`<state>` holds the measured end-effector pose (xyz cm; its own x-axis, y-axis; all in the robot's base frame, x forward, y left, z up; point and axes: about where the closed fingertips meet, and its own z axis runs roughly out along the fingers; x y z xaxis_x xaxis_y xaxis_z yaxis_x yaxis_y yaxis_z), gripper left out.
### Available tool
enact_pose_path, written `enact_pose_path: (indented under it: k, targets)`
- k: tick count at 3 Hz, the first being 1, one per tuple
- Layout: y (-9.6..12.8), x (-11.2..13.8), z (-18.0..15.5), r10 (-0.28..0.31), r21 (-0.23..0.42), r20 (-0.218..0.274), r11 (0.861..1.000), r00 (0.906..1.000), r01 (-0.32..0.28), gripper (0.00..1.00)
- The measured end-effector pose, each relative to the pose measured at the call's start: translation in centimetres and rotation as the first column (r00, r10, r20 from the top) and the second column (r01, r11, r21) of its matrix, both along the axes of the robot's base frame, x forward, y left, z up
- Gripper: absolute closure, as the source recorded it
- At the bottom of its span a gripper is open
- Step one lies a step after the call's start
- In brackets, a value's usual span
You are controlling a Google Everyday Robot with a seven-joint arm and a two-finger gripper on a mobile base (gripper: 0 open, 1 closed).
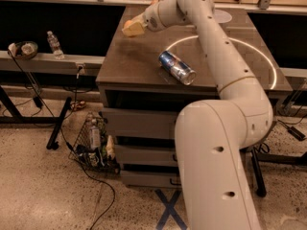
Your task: Pick orange
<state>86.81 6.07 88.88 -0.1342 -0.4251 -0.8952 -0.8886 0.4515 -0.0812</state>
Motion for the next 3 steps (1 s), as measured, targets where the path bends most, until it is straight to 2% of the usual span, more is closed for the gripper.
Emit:
enact_pose_path:
  k: [1,2,3]
  targets:
    - [-4.3,-0.8,3.2,-0.006,0.04,0.106,0.999,0.9943,0.001,1.0]
    - [-11.2,-2.1,7.0,-0.042,0.087,0.233,0.996,0.9716,0.022,1.0]
    - [-12.9,-2.3,7.1,-0.05,0.086,0.254,0.996,0.9659,0.029,1.0]
